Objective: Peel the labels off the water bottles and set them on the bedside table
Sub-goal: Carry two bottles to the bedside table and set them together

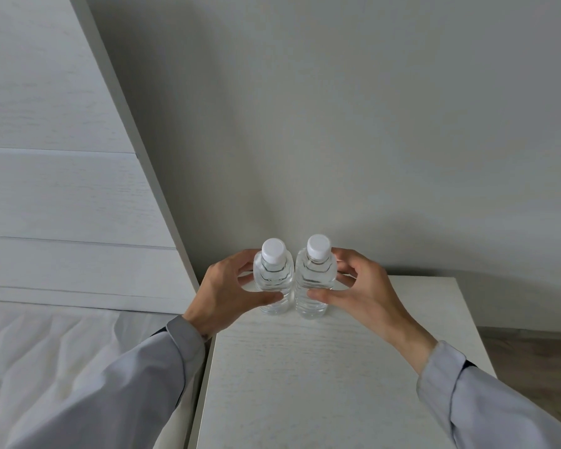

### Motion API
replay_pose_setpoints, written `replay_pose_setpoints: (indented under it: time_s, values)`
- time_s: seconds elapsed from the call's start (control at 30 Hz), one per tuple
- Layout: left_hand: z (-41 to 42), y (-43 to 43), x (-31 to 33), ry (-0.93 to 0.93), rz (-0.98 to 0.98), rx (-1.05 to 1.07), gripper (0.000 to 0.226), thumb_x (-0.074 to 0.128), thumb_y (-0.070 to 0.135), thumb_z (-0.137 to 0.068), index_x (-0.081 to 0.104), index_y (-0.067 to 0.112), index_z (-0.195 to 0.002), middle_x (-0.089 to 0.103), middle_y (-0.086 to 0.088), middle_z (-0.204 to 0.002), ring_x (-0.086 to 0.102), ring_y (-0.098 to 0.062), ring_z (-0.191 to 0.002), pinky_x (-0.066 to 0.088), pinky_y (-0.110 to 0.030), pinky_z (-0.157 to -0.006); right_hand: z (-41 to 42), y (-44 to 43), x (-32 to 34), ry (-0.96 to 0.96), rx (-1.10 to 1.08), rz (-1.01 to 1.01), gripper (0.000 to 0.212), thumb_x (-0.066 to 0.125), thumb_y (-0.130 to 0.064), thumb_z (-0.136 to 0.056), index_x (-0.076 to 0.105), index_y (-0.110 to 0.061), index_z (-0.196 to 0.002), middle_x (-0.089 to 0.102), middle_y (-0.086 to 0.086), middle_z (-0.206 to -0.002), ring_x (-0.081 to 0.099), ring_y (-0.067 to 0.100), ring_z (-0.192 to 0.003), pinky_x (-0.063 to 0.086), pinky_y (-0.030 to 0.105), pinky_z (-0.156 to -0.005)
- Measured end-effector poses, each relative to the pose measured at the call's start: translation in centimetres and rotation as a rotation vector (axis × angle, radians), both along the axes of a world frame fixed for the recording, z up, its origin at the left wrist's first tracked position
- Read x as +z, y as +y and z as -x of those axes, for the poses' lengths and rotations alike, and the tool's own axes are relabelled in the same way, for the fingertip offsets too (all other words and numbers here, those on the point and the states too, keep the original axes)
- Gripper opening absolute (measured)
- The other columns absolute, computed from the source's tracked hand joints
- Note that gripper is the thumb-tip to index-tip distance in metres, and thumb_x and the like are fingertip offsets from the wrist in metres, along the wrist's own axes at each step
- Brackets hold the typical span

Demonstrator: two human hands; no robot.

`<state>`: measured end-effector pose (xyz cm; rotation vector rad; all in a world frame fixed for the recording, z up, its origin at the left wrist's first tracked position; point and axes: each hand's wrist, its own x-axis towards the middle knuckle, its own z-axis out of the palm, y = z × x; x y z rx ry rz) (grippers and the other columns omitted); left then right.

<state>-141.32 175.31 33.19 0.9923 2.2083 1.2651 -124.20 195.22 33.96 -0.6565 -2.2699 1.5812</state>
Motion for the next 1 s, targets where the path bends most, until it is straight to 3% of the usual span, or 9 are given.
replay_pose_setpoints:
  time_s: [0.1, 0.33, 0.53, 0.67, 0.8, 1.0]
  values:
    - [0.2, 0.0, 0.0, -0.003, 0.006, -0.012, 0.064, 0.101, 0.034, -0.065, 0.068, 0.044, -0.119, 0.078, 0.024, -0.118, 0.073, 0.004, -0.114, 0.054, -0.019, -0.107, 0.2, 0.2, -0.2, 0.017, 0.021, 0.016, 0.069, 0.099, -0.028, -0.062, 0.067, -0.062, -0.112, 0.075, -0.023, -0.115, 0.069, -0.001, -0.115, 0.047, 0.010, -0.103]
    - [0.8, -0.2, -0.5, -0.032, -0.002, -0.026, 0.065, 0.101, 0.030, -0.067, 0.071, 0.032, -0.124, 0.079, 0.020, -0.120, 0.074, 0.001, -0.116, 0.055, -0.027, -0.109, 0.2, 0.5, -0.7, 0.025, 0.066, 0.042, 0.076, 0.100, -0.019, -0.065, 0.067, -0.037, -0.132, 0.075, -0.017, -0.123, 0.068, 0.000, -0.121, 0.046, 0.012, -0.107]
    - [1.0, -0.2, -0.6, -0.015, -0.004, -0.045, 0.065, 0.101, 0.030, -0.068, 0.072, 0.028, -0.126, 0.079, 0.018, -0.121, 0.074, -0.001, -0.117, 0.056, -0.032, -0.110, 0.3, 0.6, -0.4, 0.026, 0.060, 0.028, 0.075, 0.100, -0.018, -0.065, 0.067, -0.043, -0.127, 0.076, -0.017, -0.121, 0.068, -0.003, -0.119, 0.046, 0.008, -0.104]
    - [1.5, -0.2, -0.8, -0.031, -0.004, -0.078, 0.066, 0.100, 0.029, -0.069, 0.071, 0.028, -0.128, 0.079, 0.019, -0.122, 0.073, 0.000, -0.118, 0.055, -0.029, -0.110, 0.4, 0.8, -0.6, 0.022, 0.084, 0.052, 0.076, 0.100, -0.017, -0.066, 0.067, -0.035, -0.132, 0.076, -0.011, -0.124, 0.068, -0.002, -0.121, 0.045, 0.007, -0.102]
    - [1.6, -0.4, -1.1, -0.023, -0.016, -0.106, 0.067, 0.099, 0.033, -0.070, 0.068, 0.031, -0.129, 0.077, 0.022, -0.124, 0.072, 0.002, -0.119, 0.054, -0.025, -0.109, 0.2, 1.0, -0.9, 0.019, 0.124, 0.067, 0.076, 0.099, -0.013, -0.068, 0.065, -0.032, -0.133, 0.076, -0.009, -0.127, 0.068, 0.003, -0.124, 0.045, 0.012, -0.107]
    - [1.6, -0.4, -1.1, -0.013, -0.033, -0.116, 0.067, 0.098, 0.039, -0.069, 0.067, 0.034, -0.129, 0.077, 0.021, -0.126, 0.071, 0.002, -0.120, 0.054, -0.025, -0.110, -0.2, 0.7, -1.1, 0.003, 0.099, -0.006, 0.074, 0.100, -0.025, -0.067, 0.065, -0.039, -0.131, 0.073, -0.016, -0.125, 0.066, 0.003, -0.124, 0.050, 0.018, -0.106]
